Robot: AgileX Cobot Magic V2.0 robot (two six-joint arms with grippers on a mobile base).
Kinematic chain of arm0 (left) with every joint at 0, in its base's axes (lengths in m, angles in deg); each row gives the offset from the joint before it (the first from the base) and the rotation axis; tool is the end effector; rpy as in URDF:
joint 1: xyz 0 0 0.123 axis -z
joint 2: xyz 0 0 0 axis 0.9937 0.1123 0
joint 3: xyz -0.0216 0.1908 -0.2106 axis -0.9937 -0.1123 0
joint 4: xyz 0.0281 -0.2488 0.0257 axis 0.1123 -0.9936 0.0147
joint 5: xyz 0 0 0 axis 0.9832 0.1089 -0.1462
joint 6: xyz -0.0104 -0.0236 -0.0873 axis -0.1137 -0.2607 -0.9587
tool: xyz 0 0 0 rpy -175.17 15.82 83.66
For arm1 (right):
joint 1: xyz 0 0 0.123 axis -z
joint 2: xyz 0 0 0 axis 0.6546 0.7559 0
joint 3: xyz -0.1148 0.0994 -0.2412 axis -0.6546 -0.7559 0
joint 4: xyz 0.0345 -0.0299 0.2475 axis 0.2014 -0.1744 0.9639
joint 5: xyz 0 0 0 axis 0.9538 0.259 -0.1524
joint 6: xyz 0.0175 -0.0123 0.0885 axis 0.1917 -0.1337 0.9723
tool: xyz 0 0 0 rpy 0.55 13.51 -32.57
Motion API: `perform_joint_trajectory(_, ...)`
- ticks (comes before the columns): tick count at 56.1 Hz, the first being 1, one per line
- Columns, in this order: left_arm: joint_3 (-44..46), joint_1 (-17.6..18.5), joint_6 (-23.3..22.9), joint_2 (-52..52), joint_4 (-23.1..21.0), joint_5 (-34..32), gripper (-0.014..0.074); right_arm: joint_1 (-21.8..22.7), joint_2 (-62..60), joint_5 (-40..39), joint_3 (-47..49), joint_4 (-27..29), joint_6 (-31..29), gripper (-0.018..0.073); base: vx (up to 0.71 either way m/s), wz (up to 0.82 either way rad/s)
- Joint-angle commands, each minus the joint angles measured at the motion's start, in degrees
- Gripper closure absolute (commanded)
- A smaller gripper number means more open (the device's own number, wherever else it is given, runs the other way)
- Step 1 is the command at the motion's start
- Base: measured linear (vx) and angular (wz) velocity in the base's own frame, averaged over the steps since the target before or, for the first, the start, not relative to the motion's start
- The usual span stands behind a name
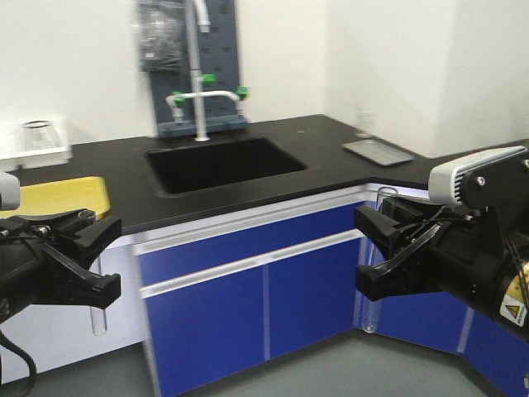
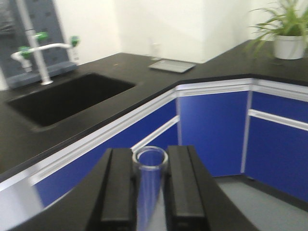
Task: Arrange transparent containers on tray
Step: 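Keep both tubes held while the base drives to the yellow tray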
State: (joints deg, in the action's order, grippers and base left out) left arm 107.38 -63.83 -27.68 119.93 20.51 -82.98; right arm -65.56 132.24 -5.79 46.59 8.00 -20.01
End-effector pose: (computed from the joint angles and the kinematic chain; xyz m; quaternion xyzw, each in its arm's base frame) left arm 0.2382 -0.0877 0.3564 0.1264 0.7290 -0.1310 0.6598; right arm 0.2379 0.1157 0.3648 -0.2002 0.7018 0.1475 0.6675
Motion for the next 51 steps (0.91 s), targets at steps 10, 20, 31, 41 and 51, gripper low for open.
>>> perform_joint_trajectory(10, 1.6, 0.2, -0.5, -1.1, -0.6, -4.7, 0.0603, 0.0, -1.4, -4.4, 1.8, 0.3, -0.2, 0.0572, -0.12, 0.71)
perform_joint_trajectory(20, 1.6, 0.2, -0.5, -1.1, -0.6, -4.7, 0.0603, 0.0, -1.4, -4.4, 1.8, 0.3, -0.2, 0.0572, -0.07, 0.76)
perform_joint_trajectory(31, 1.6, 0.2, -0.5, -1.1, -0.6, -4.7, 0.0603, 0.0, -1.4, -4.4, 1.8, 0.3, -0.2, 0.0572, 0.0, 0.61)
perform_joint_trajectory(41, 1.6, 0.2, -0.5, -1.1, -0.6, -4.7, 0.0603, 0.0, -1.4, -4.4, 1.8, 0.3, -0.2, 0.0572, 0.09, 0.34)
perform_joint_trajectory(51, 1.6, 0.2, -0.5, -1.1, -0.6, -4.7, 0.0603, 0.0, -1.4, -4.4, 1.8, 0.3, -0.2, 0.0572, 0.15, 0.25)
